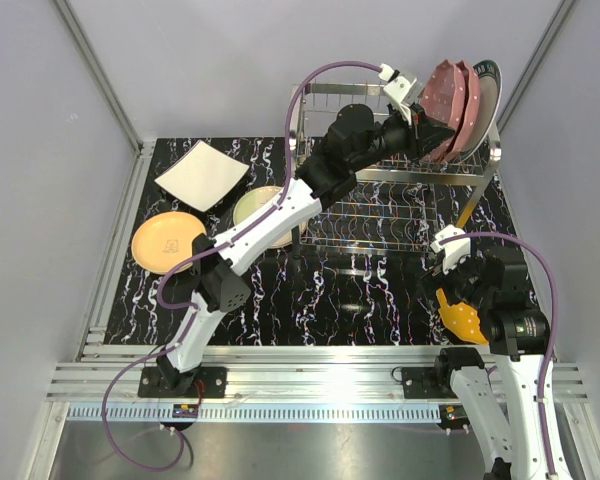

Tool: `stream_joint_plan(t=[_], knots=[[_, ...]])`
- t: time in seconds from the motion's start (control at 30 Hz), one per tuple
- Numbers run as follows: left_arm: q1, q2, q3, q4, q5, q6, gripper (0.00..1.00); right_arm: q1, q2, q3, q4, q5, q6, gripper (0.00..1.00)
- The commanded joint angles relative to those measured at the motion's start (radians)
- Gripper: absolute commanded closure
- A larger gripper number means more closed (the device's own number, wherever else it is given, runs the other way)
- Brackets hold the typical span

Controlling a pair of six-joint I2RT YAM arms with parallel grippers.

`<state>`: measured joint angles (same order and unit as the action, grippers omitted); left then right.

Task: Unload the plates from the dish rack
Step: Grab a plate with the left arm

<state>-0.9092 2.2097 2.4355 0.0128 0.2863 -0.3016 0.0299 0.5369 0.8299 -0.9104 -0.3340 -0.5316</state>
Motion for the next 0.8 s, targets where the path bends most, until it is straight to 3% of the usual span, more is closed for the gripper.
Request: stream_joint_plan(t=[0.0,0.77], knots=[[0.006,-0.062,0.031,0.203,-0.013,-0.039,1.0,-0.005,-0.011,-0.005,0.031,-0.005,-0.007,0.06],[0.078,-0.041,0.062,0.483,-0.075,-0.418,1.0,-0.004,-0.012,-0.005,0.031,-0.007,-0.007,0.06]])
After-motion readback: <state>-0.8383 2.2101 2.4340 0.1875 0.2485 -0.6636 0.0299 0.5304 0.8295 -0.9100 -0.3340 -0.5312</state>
